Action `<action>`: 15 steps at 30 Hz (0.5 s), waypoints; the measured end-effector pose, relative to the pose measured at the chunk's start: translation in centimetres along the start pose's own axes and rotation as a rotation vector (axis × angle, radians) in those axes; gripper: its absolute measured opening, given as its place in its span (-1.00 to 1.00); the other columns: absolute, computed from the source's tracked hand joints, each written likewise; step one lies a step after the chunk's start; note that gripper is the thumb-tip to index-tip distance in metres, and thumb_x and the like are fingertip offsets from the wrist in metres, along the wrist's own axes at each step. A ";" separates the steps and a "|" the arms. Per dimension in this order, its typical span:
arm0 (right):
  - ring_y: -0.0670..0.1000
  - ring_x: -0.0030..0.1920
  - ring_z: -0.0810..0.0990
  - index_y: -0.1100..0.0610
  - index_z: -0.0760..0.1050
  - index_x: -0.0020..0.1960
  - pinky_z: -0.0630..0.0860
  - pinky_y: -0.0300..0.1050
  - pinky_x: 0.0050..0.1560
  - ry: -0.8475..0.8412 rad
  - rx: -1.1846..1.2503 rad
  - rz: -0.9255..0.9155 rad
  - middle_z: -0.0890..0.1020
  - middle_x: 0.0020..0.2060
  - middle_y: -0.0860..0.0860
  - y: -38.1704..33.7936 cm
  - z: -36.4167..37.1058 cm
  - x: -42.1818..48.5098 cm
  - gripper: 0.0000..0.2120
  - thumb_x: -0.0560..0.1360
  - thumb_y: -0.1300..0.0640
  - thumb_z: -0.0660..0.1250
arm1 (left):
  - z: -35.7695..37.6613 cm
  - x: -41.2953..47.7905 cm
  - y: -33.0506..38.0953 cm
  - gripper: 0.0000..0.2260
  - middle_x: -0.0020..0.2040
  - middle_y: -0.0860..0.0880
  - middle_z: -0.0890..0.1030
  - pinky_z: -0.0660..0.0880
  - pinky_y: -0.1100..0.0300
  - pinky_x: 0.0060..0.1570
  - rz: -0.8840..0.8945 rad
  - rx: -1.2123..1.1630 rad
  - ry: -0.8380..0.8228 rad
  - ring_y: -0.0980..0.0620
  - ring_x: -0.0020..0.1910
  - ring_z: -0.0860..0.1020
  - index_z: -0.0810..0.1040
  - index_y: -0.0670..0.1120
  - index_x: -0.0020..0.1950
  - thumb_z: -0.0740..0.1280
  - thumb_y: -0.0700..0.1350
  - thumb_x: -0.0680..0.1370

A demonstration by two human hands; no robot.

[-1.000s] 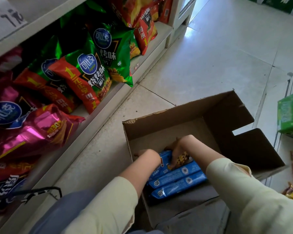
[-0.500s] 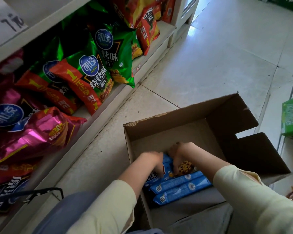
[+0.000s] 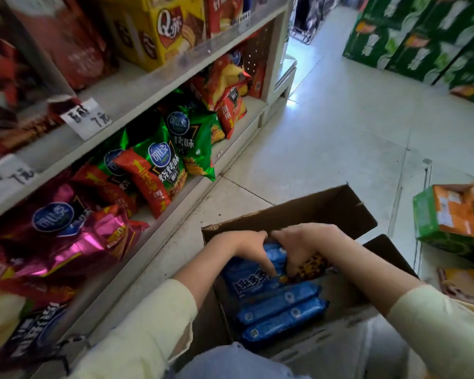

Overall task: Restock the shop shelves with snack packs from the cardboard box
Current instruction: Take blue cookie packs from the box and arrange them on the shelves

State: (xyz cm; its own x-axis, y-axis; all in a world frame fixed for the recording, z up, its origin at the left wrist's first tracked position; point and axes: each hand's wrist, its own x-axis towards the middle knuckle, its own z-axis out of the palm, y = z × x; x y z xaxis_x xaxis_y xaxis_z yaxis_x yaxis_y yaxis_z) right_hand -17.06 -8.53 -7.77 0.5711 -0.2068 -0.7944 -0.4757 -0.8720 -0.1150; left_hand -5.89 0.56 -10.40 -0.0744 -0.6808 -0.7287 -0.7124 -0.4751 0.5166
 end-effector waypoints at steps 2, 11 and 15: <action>0.01 0.07 0.55 -0.01 0.32 0.31 0.52 -0.06 0.10 0.085 0.071 -0.001 0.55 0.13 -0.03 0.1 -2.4 -2.5 -0.20 0.17 -0.16 0.54 | -2.5 -2.5 1.3 -0.40 0.19 -0.04 0.54 0.56 0.07 0.01 0.035 0.059 0.074 -0.02 0.02 0.57 0.35 -0.04 0.27 0.51 0.10 0.35; -0.06 -0.08 0.55 -0.09 0.32 0.04 0.46 -0.17 -0.07 0.429 0.216 -0.186 0.54 -0.06 -0.10 -3.0 -13.7 -10.6 -0.51 0.27 -0.05 0.54 | -12.6 -19.0 4.4 -0.25 0.33 0.09 0.46 0.45 0.10 0.21 0.028 0.256 0.542 0.05 0.21 0.49 0.29 0.09 0.43 0.45 0.27 0.32; -0.08 -0.03 0.56 -0.05 0.33 0.17 0.49 -0.09 0.07 0.546 0.245 -0.299 0.56 0.02 -0.07 -5.6 -18.4 -14.0 -0.47 0.32 -0.02 0.53 | -13.9 -27.2 4.3 -0.26 0.28 0.13 0.50 0.50 0.04 0.16 -0.025 0.297 1.030 0.08 0.18 0.51 0.34 0.18 0.37 0.40 0.38 0.24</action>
State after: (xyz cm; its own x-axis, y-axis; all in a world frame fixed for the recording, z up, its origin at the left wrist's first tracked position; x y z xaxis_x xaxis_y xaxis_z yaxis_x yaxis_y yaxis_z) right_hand -10.07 -8.89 15.03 0.9280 -0.2231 -0.2984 -0.3457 -0.8142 -0.4664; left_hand 2.76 9.25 17.89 0.4677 -0.8815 0.0645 -0.8574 -0.4348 0.2754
